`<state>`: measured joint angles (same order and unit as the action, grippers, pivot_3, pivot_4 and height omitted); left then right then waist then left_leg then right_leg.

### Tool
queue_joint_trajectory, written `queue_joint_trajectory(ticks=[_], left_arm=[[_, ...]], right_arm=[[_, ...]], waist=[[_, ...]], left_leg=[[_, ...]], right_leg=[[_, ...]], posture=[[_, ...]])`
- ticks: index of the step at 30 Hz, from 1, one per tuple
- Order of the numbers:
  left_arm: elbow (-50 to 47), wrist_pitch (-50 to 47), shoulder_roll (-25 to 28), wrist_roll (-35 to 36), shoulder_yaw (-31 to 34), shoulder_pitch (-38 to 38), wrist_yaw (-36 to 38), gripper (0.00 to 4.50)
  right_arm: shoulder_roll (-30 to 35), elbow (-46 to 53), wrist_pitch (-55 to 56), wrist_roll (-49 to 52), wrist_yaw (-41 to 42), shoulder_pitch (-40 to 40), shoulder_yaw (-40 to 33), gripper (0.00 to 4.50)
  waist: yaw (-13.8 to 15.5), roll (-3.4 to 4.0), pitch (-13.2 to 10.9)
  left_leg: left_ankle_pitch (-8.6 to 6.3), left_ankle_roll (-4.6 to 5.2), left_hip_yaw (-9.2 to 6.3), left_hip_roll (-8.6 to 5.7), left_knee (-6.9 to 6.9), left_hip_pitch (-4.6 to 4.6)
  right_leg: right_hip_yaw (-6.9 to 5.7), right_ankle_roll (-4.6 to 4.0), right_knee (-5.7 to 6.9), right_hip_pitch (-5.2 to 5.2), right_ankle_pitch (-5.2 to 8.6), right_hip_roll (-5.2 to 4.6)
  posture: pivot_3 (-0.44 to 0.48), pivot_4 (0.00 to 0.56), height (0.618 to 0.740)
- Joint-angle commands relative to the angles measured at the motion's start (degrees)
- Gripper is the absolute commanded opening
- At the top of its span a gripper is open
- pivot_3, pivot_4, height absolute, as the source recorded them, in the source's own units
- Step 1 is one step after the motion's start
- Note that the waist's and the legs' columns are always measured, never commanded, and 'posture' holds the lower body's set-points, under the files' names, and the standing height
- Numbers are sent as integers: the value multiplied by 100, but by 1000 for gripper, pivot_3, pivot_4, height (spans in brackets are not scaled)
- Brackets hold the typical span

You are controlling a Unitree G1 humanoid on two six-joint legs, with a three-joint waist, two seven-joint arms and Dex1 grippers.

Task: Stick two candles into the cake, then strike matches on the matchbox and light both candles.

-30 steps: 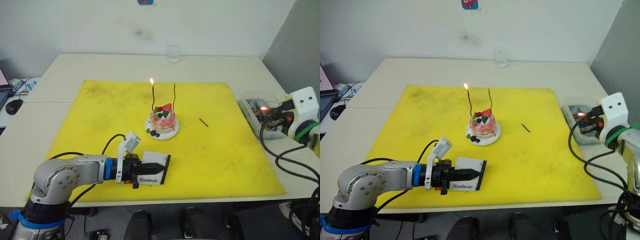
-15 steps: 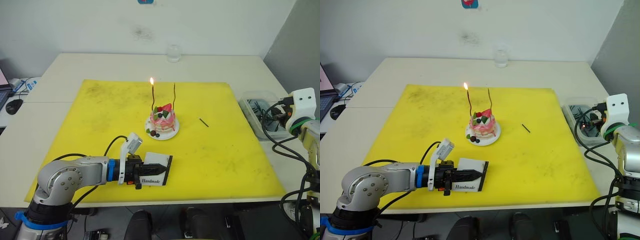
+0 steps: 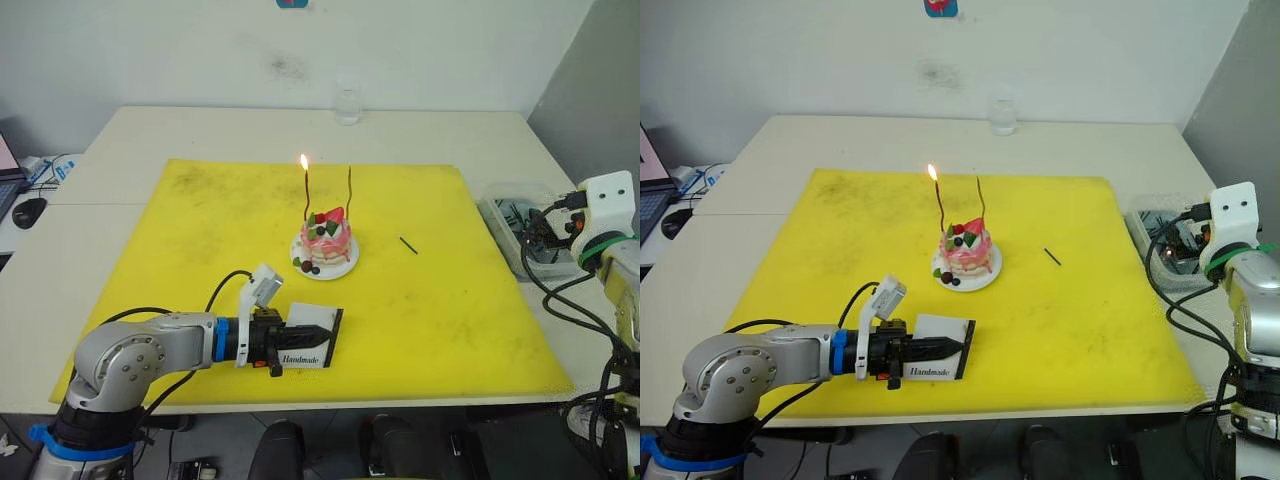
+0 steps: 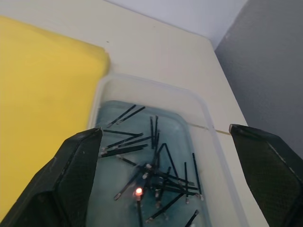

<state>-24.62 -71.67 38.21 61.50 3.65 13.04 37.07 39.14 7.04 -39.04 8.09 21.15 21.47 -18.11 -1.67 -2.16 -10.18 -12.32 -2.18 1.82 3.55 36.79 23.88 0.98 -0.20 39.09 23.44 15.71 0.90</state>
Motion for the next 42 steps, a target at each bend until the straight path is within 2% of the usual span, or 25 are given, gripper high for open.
queue_joint_trajectory(ticks=[1,5,10,15,18,25,32,36,42], left_arm=[[-40,114,75,4,58,19,101,0],[2,149,144,-14,113,14,103,0],[66,175,253,-47,162,20,119,0],[117,173,345,-66,274,-6,101,0],[100,164,386,-44,337,-47,89,0],[-29,99,419,33,469,-139,23,0],[-76,71,486,96,538,-174,-11,0],[-91,56,497,132,554,-161,-57,0],[-76,58,503,141,538,-130,-81,0]], right_arm=[[63,798,-46,342,265,-63,-136,4474],[-144,1738,-296,1203,918,-256,138,4474],[-436,1966,-63,1268,1148,-546,964,4474],[-942,1129,566,728,889,-282,1669,4474],[-1393,479,987,524,642,-18,1854,4474],[-1813,-999,1786,32,502,479,2090,4474],[-2075,-1686,1890,-120,330,676,2067,4474],[-2209,-1685,1565,-89,112,645,1948,3519],[-2259,-1472,1291,-54,26,553,1920,1282]], waist=[[-3,1,-1],[-7,4,-1],[2,3,-1],[1,4,-1],[-3,4,-1],[0,4,-1],[-1,4,-1],[0,5,-1],[4,5,-1]], left_leg=[[0,0,0,0,1,0],[0,0,-2,2,1,-2],[0,0,-7,4,0,-1],[0,0,0,2,8,-1],[0,0,-1,2,9,0],[0,0,-2,3,3,1],[0,0,-2,5,5,0],[0,0,-3,7,5,-1],[0,0,-3,6,7,-2]], right_leg=[[0,0,0,0,0,0],[-2,0,2,-1,0,1],[-7,0,-2,-3,0,1],[0,5,0,-2,-3,-5],[-1,5,-1,-3,-4,-5],[-2,3,-2,-1,-3,-3],[-1,3,2,-1,-3,-4],[-1,3,4,-1,-3,-4],[-2,3,5,-3,-4,-7]], posture=[[0,150,729],[0,150,729],[0,150,729],[0,150,729],[0,150,729],[0,150,729],[0,150,729],[0,150,729],[0,150,729]])
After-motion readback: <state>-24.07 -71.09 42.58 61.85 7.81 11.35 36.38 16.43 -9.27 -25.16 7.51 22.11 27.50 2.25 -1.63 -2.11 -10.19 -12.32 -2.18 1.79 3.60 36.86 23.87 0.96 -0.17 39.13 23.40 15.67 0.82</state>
